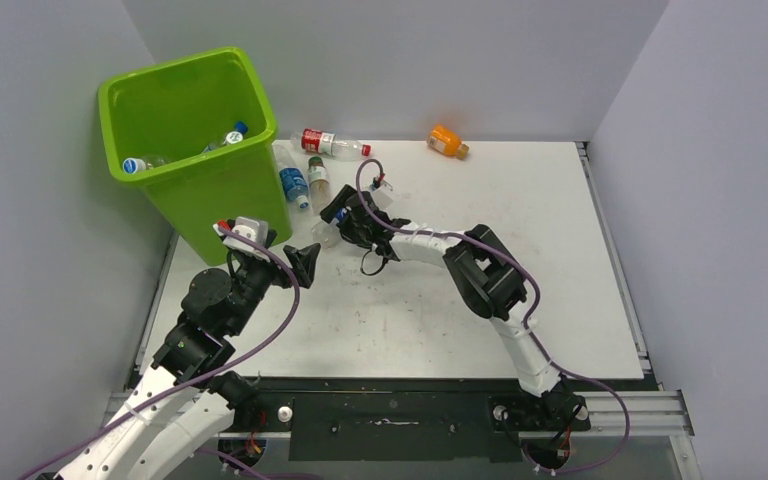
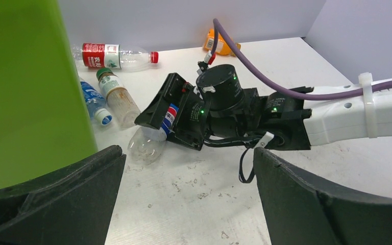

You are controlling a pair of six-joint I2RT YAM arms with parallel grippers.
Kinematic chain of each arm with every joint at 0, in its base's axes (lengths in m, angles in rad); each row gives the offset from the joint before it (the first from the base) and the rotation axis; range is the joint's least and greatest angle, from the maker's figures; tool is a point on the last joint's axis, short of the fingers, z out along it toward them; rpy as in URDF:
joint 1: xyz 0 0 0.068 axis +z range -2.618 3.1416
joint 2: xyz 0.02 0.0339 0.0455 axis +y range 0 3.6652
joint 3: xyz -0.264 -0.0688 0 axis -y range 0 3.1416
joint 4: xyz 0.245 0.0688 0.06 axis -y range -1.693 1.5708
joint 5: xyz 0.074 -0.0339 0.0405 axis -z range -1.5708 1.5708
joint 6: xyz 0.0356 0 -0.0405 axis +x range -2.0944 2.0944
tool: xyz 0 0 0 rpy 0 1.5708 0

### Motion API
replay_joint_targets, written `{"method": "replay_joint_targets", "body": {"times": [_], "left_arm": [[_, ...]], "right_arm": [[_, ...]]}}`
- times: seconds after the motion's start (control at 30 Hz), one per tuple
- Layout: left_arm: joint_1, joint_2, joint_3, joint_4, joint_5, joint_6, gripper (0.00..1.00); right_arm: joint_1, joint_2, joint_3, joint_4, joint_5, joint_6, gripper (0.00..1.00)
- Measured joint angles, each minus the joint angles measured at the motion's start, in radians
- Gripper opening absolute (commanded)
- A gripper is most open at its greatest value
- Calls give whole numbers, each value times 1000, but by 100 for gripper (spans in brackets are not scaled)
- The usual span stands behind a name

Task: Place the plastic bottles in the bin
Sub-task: Pick up the plastic bottle at the center of the board, then place the plastic bottle in the trash bin.

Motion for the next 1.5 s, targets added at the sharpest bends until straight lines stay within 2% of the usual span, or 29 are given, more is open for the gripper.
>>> {"method": "replay_joint_targets", "body": {"times": [0.1, 0.23, 0.3, 0.43, 0.57, 0.73, 0.9, 1.1, 1.27, 1.37, 1.5], "left_arm": [[0, 0, 0, -2, 0, 0, 96], [0, -1, 0, -2, -2, 0, 96], [0, -2, 0, -2, -3, 0, 96], [0, -3, 0, -2, -3, 0, 96], [0, -3, 0, -2, -3, 0, 96], [0, -2, 0, -2, -3, 0, 96], [0, 3, 0, 1, -1, -14, 96], [0, 4, -29, 101, 47, -159, 96], [-1, 101, -26, 241, 238, -326, 96], [-6, 219, -15, 360, 412, -414, 96], [-19, 348, -12, 485, 555, -502, 96]], "right_arm": [[0, 22, 53, -40, 6, 1, 98], [0, 24, 58, -60, 19, -19, 68], [-3, 19, 32, -42, 26, -31, 58], [-12, -35, -81, 24, 19, -39, 43], [-42, -127, -231, 77, 5, -57, 34], [-89, -275, -429, 102, -6, -135, 28], [-112, -534, -719, 112, -18, -291, 27], [-13, -937, -927, 129, -52, -571, 28], [93, -1344, -1042, 166, -126, -783, 27], [93, -1512, -1099, 166, -155, -847, 25], [112, -1643, -1172, 140, -181, -885, 25]]}}
